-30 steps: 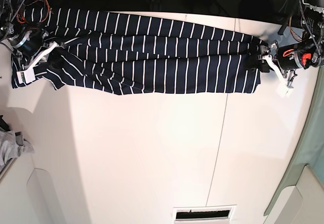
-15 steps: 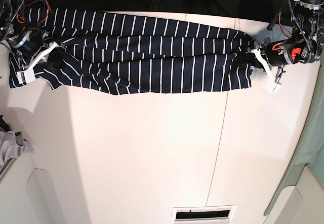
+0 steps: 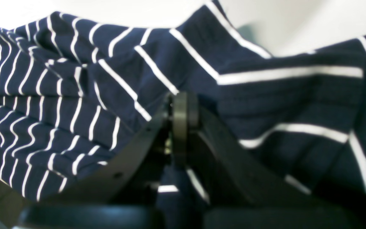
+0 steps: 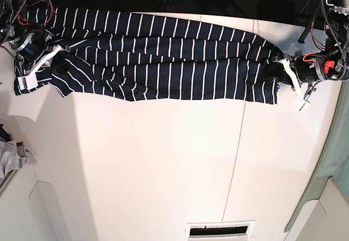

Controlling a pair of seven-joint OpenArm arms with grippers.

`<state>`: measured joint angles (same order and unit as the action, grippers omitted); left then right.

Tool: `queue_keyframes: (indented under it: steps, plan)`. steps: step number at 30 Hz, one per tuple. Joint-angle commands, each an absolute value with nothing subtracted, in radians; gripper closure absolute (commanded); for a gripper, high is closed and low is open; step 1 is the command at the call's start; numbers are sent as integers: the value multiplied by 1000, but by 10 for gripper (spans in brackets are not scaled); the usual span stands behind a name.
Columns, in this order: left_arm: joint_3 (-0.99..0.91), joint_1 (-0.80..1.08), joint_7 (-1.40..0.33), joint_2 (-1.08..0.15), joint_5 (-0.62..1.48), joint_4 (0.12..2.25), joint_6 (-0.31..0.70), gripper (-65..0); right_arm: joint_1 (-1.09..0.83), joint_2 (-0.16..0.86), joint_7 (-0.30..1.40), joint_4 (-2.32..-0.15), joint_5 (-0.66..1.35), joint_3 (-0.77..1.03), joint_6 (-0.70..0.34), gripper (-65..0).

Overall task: Layout the t-shirt on the table in an organized manner, then fold the t-shirt properly
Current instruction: 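Lift the strip end with the left gripper and fold it toward the right gripper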

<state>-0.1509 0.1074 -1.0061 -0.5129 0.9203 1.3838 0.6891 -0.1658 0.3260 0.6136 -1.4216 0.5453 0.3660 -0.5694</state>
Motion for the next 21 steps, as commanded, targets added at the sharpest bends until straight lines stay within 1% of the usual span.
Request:
queue_keyframes:
  steps: [1,7,10,16,21]
  plan:
    - [-158,90,-999,-530,926,1401,698,0,-156,341,595,-1434,561,373,-572,0]
    - [-158,6,-999,-530,883,1401,698,0,-156,341,595,-1434,561,373,-572,0]
    - [-158,-38,-999,-530,825,1399,698,0,-156,341,595,-1434,574,373,-572,0]
    - [-158,-107,-996,-530,744,1392,698,0,-152,340,595,-1451,697,412,-572,0]
    - [-158,-147,-946,-530,645,1392,698,0,-141,341,604,-1453,715,466,-573,0]
